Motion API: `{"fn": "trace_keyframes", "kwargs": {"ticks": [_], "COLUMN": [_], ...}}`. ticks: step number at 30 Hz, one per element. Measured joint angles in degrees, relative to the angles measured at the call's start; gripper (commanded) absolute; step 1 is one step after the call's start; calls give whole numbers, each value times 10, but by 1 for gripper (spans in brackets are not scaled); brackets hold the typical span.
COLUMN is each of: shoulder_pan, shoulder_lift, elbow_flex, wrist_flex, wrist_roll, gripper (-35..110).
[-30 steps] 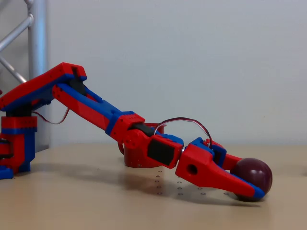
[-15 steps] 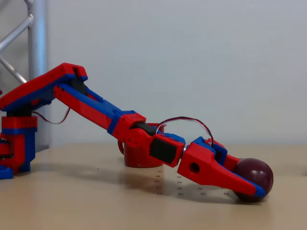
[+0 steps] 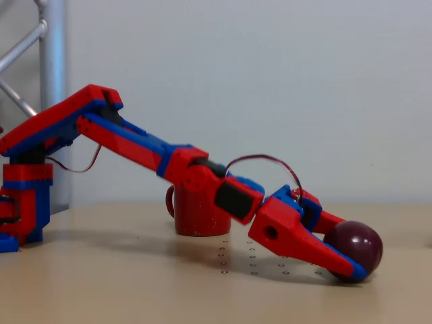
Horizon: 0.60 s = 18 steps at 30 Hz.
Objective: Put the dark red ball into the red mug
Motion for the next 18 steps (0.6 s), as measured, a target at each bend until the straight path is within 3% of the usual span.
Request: {"fn": "trace_keyframes", "kwargs": {"ticks": [18], "shoulder_pan": [-77], "shoulder_lift": [268], "elbow_flex": [43], "wrist_flex": [381], "wrist_roll": [167], "gripper": [23]}}
